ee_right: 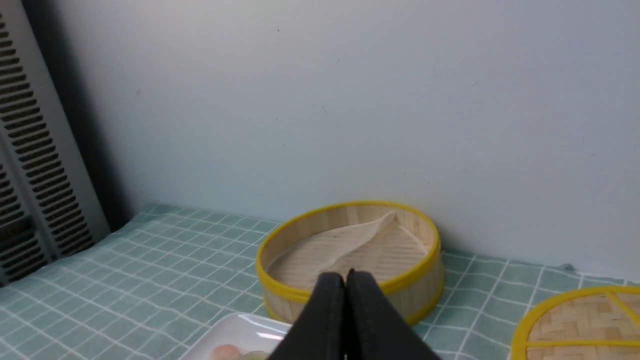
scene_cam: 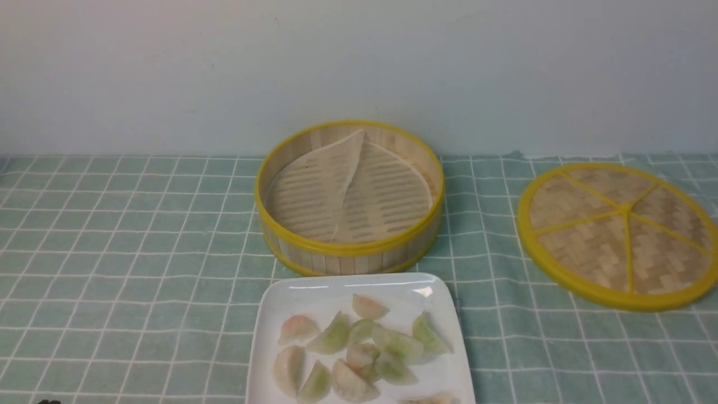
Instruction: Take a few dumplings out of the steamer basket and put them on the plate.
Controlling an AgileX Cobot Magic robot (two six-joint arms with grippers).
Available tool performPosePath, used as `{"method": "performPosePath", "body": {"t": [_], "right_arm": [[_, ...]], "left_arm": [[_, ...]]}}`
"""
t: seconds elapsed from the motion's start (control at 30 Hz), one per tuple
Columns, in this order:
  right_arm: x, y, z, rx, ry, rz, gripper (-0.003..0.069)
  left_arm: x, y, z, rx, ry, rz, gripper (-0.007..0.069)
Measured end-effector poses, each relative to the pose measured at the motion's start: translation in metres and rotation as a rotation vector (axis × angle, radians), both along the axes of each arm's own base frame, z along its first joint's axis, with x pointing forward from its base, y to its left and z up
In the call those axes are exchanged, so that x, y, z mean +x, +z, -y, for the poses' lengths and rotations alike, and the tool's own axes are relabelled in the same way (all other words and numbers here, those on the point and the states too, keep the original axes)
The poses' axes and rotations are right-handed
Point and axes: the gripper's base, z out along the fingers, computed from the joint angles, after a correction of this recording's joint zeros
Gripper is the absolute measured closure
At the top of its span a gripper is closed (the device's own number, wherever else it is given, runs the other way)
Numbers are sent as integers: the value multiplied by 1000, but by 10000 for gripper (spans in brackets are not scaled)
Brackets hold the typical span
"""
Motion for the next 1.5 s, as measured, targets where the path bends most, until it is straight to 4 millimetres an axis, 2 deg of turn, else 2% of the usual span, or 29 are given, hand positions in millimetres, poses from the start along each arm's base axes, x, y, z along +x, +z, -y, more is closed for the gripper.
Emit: {"method": "performPosePath", "body": {"t": [0.07,0.2,0.57,0.9,1.07,1.23,1.3,1.33,1.4,1.47,1.5], "right_arm": [[3,-8,-5,8,15,-19,672],[3,-10,-7,28,32,-27,672],[0,1,-10,81,78,79,672],[-6,5,-16,17,166,174,672],[-3,-1,-17,-13,110,175,672],[11,-30,-17,-99,-139,100,672],[21,-59,-14,-150,-286,16,672],[26,-80,-12,-177,-358,-48,672],[29,-93,-10,-191,-402,-88,672],[32,-118,-5,-210,-485,-167,672],[33,-121,-4,-211,-511,-183,672]], "left_arm": [[0,0,0,-2,0,1,631],[0,0,0,-2,0,1,631],[0,0,0,-2,0,1,631],[0,0,0,-2,0,1,631],[0,0,0,-2,0,1,631],[0,0,0,-2,0,1,631],[0,0,0,-2,0,1,631],[0,0,0,-2,0,1,631],[0,0,0,-2,0,1,631],[0,0,0,-2,0,1,631],[0,0,0,-2,0,1,631]]}}
